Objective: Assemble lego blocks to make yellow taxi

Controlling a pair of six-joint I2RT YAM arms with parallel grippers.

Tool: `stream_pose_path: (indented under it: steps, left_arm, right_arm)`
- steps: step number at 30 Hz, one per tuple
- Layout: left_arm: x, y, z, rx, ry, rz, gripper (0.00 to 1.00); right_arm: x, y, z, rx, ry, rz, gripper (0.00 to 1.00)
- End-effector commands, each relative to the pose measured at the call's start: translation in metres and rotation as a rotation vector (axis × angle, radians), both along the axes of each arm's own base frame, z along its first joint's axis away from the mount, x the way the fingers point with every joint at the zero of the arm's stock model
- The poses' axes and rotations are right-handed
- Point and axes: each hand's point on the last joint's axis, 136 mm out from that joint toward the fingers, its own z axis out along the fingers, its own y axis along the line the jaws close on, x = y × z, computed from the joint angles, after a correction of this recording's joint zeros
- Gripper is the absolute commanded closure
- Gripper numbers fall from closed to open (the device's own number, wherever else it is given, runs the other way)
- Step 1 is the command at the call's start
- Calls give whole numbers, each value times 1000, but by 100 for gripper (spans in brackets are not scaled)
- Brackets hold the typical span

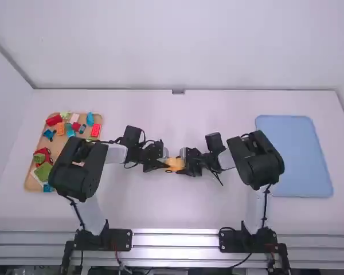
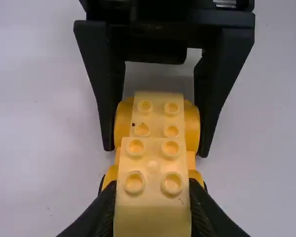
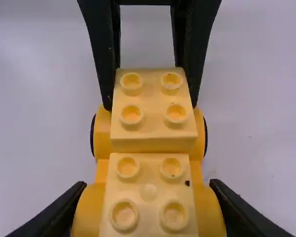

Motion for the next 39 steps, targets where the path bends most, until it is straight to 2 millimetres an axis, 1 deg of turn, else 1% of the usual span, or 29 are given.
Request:
stream_pose_path:
  steps: [1,2,3,4,5,8,12,14,15,16,18,19,20,21,27,30,32,35,39]
  left_arm:
    - [-10,-7,-5,-3,36,-23,63]
    - [-9,-6,-4,-10,35,-21,57]
    - [-9,-6,-4,-12,35,-22,56]
    - [-8,-6,-3,-12,34,-20,50]
    - [-7,-6,-3,-12,32,-19,45]
    - [-5,-6,-1,-13,27,-19,36]
    - [-1,-7,3,-18,14,-20,33]
    - [3,-9,11,-33,-6,-24,31]
    - [6,-9,17,-44,-18,-23,30]
    - [9,-7,29,-65,-32,-22,30]
    - [12,-5,44,-86,-40,-20,30]
    - [13,-4,52,-91,-42,-16,36]
    - [13,-3,54,-92,-43,-13,46]
    - [14,-3,55,-92,-44,-12,98]
    - [1,-10,45,-86,-7,-39,98]
    - [-1,-9,31,-61,42,-23,98]
    - [-1,-7,26,-54,70,-4,98]
    - [-3,-6,15,-46,105,3,98]
    - [-7,-5,-4,-37,150,4,98]
  right_arm:
    - [0,3,-3,-8,14,1,76]
    - [0,2,-3,-8,14,0,76]
    - [0,2,-3,-7,14,0,76]
    - [0,2,-3,-8,14,0,76]
    - [0,2,-3,-8,14,0,76]
    - [0,2,-3,-7,14,0,77]
    - [0,2,-3,-7,14,0,76]
    - [0,2,-3,-8,14,0,77]
    - [0,2,-3,-8,14,0,76]
    - [0,2,-3,-8,14,0,76]
    - [0,2,-3,-7,15,0,76]
    - [0,2,-3,-8,15,0,76]
    - [0,2,-3,-7,15,1,76]
    - [0,2,-3,-7,14,1,76]
    - [0,2,-3,-7,14,0,76]
    - [0,2,-3,-7,15,1,76]
    - [0,2,-3,-7,15,1,76]
    - [0,2,-3,-7,14,1,76]
    - [0,2,-3,-7,14,0,76]
